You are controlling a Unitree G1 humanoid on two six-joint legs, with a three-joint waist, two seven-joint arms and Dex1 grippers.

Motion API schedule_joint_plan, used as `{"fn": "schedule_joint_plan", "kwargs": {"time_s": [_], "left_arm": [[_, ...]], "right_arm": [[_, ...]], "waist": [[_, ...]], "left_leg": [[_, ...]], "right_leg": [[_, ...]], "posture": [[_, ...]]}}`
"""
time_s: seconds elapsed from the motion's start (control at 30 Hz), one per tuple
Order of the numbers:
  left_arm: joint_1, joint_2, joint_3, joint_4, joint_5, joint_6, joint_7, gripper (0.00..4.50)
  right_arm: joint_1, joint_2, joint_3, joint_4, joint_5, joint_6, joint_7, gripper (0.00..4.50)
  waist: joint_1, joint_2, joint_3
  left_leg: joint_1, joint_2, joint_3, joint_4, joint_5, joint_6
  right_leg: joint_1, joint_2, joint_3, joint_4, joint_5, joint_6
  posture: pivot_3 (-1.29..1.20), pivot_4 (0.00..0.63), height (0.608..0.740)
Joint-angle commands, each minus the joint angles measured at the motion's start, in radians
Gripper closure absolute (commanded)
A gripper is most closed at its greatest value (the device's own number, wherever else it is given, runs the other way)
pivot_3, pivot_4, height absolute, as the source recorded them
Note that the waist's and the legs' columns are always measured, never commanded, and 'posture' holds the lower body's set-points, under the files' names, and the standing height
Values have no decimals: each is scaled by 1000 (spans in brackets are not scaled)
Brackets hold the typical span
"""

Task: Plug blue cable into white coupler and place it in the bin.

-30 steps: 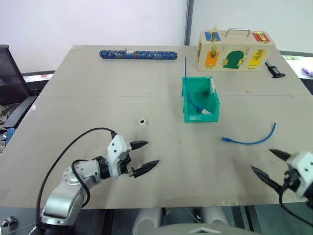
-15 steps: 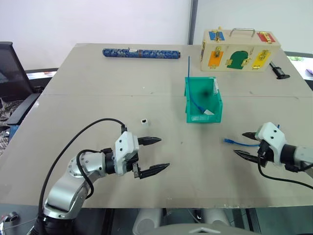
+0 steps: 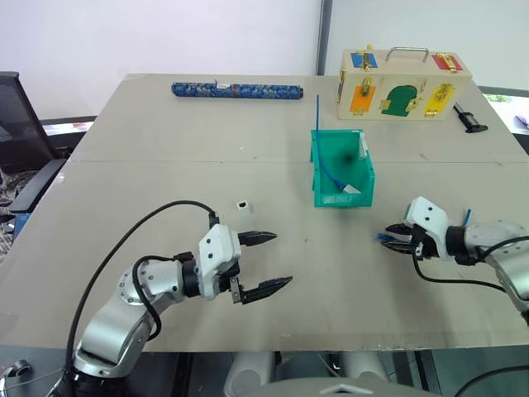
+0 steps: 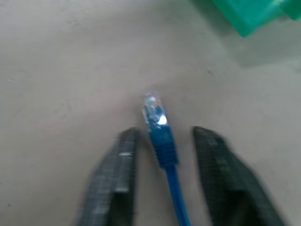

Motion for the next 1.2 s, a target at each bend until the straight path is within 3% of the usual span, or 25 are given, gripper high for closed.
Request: {"fn": "schedule_joint_plan", "kwargs": {"time_s": [0.03,0.13,0.33,0.43,0.57,0.6,0.63,0.77,0.87,1.07,1.2], "left_arm": [[12,7,28,-36,3,-21,9,0],[20,7,35,-30,3,-21,14,0],[42,20,58,20,16,-28,16,0],[55,33,62,39,34,-42,3,0],[78,50,68,55,56,-59,-9,0],[82,51,68,57,60,-63,-10,0],[85,50,65,60,66,-69,-10,0],[74,37,44,76,89,-84,-5,0],[16,6,-13,114,111,-73,2,0],[-129,-29,-112,216,145,-75,-50,0],[-222,-58,-173,310,199,-126,-76,0]], "right_arm": [[-19,6,10,-17,-4,-20,23,4460],[-36,29,34,-46,-5,-10,29,4460],[-150,167,240,-106,-87,-26,44,4460],[-231,232,355,-47,-166,-68,73,4460],[-315,290,414,86,-228,-170,89,4460],[-329,296,418,117,-238,-200,94,3638],[-334,299,410,131,-230,-213,106,3349],[-322,296,355,112,-181,-224,124,1453],[-225,250,227,-35,-42,-164,141,46],[54,211,-12,-255,140,-170,73,46],[268,189,-180,-382,173,-119,-32,46]], "waist": [[0,0,0],[-3,0,0],[-25,0,0],[-28,0,0],[-22,-1,0],[-23,-1,-1],[-23,-1,-1],[-22,-1,0],[-13,0,0],[-3,0,0],[-4,0,0]], "left_leg": [[0,0,0,0,0,0],[0,0,0,0,0,0],[0,1,-1,0,0,0],[1,1,-1,0,0,0],[0,0,-2,0,0,0],[0,0,-1,0,0,0],[0,0,-1,0,0,0],[1,0,-3,0,0,0],[-1,-2,-4,-1,0,0],[-2,-3,-4,-1,0,0],[-1,-2,-3,-1,0,0]], "right_leg": [[0,0,0,0,0,0],[0,0,0,0,0,0],[0,0,0,0,0,0],[0,1,0,1,0,0],[0,0,-1,0,0,0],[0,0,-1,0,0,0],[0,0,0,0,0,0],[0,0,-1,1,0,0],[0,-1,-2,0,1,0],[-1,-3,-2,0,2,3],[-1,-1,-1,1,2,3]], "posture": [[0,150,740],[0,150,740],[0,150,740],[0,150,740],[0,150,740],[0,150,740],[0,150,740],[0,150,740],[0,150,740],[0,150,740],[0,150,740]]}}
